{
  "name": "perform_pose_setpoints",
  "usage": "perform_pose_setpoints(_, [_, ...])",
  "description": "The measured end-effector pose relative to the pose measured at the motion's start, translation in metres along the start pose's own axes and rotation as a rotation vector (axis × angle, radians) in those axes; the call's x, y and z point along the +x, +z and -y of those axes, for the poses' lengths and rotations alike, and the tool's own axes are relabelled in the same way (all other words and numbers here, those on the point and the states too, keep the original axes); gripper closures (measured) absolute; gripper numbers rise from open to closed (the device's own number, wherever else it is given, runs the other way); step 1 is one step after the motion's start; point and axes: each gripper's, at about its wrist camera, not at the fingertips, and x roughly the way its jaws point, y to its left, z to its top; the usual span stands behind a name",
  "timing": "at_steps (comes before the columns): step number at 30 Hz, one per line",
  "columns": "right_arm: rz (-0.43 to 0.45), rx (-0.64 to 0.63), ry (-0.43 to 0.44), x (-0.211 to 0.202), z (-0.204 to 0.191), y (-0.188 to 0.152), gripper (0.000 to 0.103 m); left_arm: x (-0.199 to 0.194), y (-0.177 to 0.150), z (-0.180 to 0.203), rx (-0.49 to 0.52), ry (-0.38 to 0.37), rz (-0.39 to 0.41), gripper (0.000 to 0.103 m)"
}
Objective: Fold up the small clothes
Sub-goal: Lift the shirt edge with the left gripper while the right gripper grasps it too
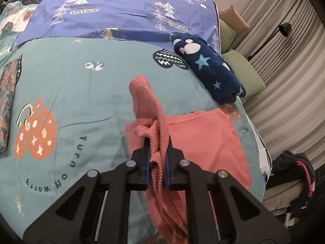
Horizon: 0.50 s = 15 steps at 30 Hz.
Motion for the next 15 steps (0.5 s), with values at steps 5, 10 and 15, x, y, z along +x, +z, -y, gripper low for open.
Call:
perform_pose_setpoints(5, [0.025,0.056,-0.003,-0.014,0.026,-0.003,0.095,0.003,0.004,0.023,0.002,0.014,-0.006,0.090])
perform_pose_setpoints(10, [0.059,0.099,-0.007,-0.030,0.042,-0.008,0.095,0.005,0.008,0.052,0.030,0.038,-0.002,0.090])
perform_pose_setpoints(15, [0.089,0.160,-0.008,-0.046,0.066,-0.014,0.095,0.010,0.012,0.088,0.078,0.065,-0.003,0.090])
